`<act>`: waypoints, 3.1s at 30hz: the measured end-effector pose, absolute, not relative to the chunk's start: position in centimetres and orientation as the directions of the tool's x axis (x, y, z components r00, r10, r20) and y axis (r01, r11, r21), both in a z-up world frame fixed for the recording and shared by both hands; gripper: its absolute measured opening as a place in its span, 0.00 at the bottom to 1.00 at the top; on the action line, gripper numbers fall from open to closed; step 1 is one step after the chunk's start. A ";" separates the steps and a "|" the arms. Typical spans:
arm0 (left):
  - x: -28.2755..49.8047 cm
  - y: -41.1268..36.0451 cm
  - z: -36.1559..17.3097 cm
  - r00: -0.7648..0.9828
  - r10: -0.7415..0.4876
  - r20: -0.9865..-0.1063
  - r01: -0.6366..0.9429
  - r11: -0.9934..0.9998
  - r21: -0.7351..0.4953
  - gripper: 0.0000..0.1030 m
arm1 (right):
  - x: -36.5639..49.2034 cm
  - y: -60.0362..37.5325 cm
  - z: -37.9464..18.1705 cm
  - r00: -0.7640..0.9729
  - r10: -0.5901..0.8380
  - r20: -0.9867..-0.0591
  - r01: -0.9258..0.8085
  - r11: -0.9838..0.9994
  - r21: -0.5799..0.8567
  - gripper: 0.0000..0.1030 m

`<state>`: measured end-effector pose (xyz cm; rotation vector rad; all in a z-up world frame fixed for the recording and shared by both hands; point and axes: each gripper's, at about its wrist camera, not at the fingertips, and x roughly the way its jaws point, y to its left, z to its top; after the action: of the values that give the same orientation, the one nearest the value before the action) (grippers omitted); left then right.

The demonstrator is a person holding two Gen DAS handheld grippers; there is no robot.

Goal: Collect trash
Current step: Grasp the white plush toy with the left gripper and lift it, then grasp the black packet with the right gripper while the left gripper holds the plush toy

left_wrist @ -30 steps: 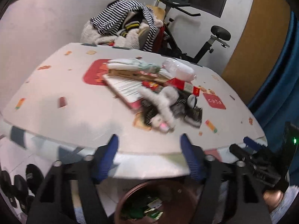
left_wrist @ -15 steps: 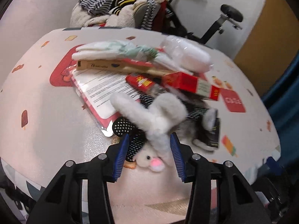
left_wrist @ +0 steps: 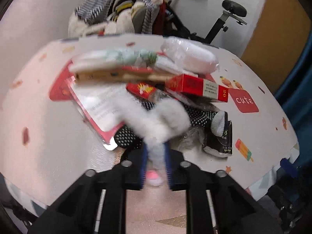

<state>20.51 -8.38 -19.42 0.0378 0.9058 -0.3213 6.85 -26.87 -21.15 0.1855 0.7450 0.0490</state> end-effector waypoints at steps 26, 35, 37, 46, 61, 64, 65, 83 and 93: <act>14.3 -1.6 -13.3 0.697 -0.321 -0.641 0.275 0.946 -0.174 0.10 | 18.7 -23.1 -22.6 0.623 0.116 -0.774 0.059 0.979 0.193 0.51; 13.1 -1.3 -11.7 0.725 -0.289 -0.625 0.256 0.956 -0.145 0.10 | 16.6 -24.1 -21.4 0.656 0.131 -0.744 0.033 0.979 0.201 0.11; 12.8 -1.3 -11.6 0.725 -0.288 -0.625 0.260 0.956 -0.139 0.10 | 15.5 -24.8 -20.8 0.679 0.108 -0.727 0.044 0.981 0.187 0.09; 11.6 -1.9 -11.2 0.723 -0.302 -0.622 0.278 0.951 -0.138 0.10 | 12.9 -27.0 -18.9 0.723 0.089 -0.685 0.071 0.977 0.201 0.09; 9.8 -2.9 -10.0 0.715 -0.308 -0.628 0.318 0.943 -0.101 0.10 | 10.4 -26.1 -16.6 0.762 0.116 -0.637 0.037 0.974 0.222 0.08; 9.3 -3.0 -9.8 0.715 -0.307 -0.628 0.321 0.942 -0.095 0.10 | 10.0 -26.0 -16.2 0.766 0.122 -0.631 0.028 0.975 0.222 0.08; 9.1 -3.0 -9.7 0.715 -0.307 -0.628 0.323 0.942 -0.092 0.10 | 9.8 -26.0 -16.0 0.768 0.124 -0.628 0.025 0.975 0.223 0.08; 4.0 -4.2 -13.1 0.608 -0.350 -0.713 0.423 0.902 -0.082 0.10 | 5.7 -25.2 -13.9 0.791 0.162 -0.590 -0.029 0.973 0.230 0.08; 1.1 -6.2 -20.8 0.463 -0.304 -0.832 0.519 0.854 -0.023 0.11 | 3.1 -24.5 -14.7 0.778 0.203 -0.595 -0.074 0.969 0.234 0.08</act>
<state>1.07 -6.18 -20.81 0.2476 0.9648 -0.5122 3.08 -24.46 -14.70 0.2024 0.6636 0.1509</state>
